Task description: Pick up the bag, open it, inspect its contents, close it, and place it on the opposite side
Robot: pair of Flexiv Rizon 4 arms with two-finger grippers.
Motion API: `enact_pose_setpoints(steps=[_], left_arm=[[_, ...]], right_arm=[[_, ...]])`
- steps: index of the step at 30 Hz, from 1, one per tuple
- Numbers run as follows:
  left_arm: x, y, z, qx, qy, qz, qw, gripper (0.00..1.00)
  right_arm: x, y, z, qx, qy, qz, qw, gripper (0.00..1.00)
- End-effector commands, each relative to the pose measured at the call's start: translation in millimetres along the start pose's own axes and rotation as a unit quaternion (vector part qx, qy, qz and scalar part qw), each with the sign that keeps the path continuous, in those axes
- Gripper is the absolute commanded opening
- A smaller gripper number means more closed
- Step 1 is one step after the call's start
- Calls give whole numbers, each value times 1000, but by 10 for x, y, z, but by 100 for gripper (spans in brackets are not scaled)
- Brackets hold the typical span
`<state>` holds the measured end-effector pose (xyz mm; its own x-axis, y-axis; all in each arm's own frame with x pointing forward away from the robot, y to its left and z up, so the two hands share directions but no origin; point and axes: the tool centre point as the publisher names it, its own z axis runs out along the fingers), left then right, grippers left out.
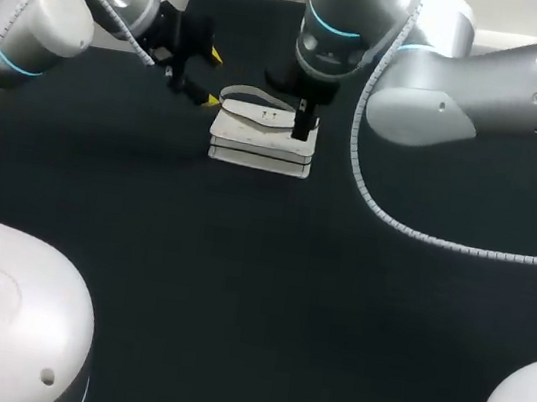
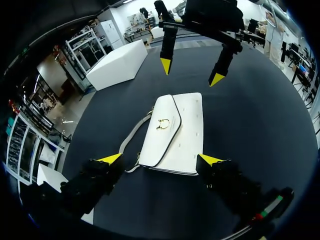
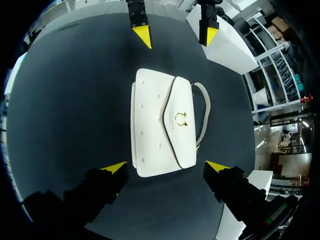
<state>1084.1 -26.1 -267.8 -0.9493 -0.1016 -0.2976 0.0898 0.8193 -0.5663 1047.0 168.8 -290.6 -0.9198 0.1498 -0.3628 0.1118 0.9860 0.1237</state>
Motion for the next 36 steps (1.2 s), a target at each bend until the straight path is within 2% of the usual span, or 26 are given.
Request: enact_pose_setpoints(steps=[1,10,11,14,16,18,20,21,22,23,25,29,31,32,34,36], left_arm=[[-2,-5,6,-1,0,0,1000,100],[-2,-5,6,-1,0,0,1000,100],[-2,-5,6,-1,0,0,1000,100],[-50,-29,-46,-30,9,-125,992,100],[-19,-44,-100,-59,4,-205,977,100],[28,-49,-152,-81,10,-280,957,100],[76,-65,-158,-112,2,-365,924,100],[96,-65,-159,-115,3,-400,909,100],[106,-65,-156,-129,-6,-449,884,100],[118,-63,-147,-134,-11,-487,863,100],[147,-35,-143,-131,-7,-543,830,100],[175,78,-117,-117,4,-632,766,100],[195,111,-97,-104,8,-658,746,100],[208,122,-87,-96,8,-670,736,100],[225,141,-71,-79,15,-688,722,100],[235,167,-62,-60,19,-703,708,100]], right_arm=[[-26,34,0,5,13,-1,1000,100],[-26,34,0,5,13,-1,1000,100],[-88,31,15,10,38,35,999,100],[-210,-31,70,56,90,145,984,100],[-269,-93,84,71,134,215,965,100],[-299,-185,79,65,165,283,943,100],[-311,-284,68,54,189,347,917,100],[-315,-324,64,56,197,389,898,100],[-313,-357,61,48,206,411,887,100],[-300,-390,54,45,200,457,866,100],[-251,-448,40,21,207,498,842,100],[-145,-513,56,0,213,572,792,100],[-96,-544,64,-2,200,610,767,100],[-71,-553,73,-8,204,615,761,100],[-30,-570,96,-5,199,645,738,100],[4,-581,120,-9,203,655,727,100]])
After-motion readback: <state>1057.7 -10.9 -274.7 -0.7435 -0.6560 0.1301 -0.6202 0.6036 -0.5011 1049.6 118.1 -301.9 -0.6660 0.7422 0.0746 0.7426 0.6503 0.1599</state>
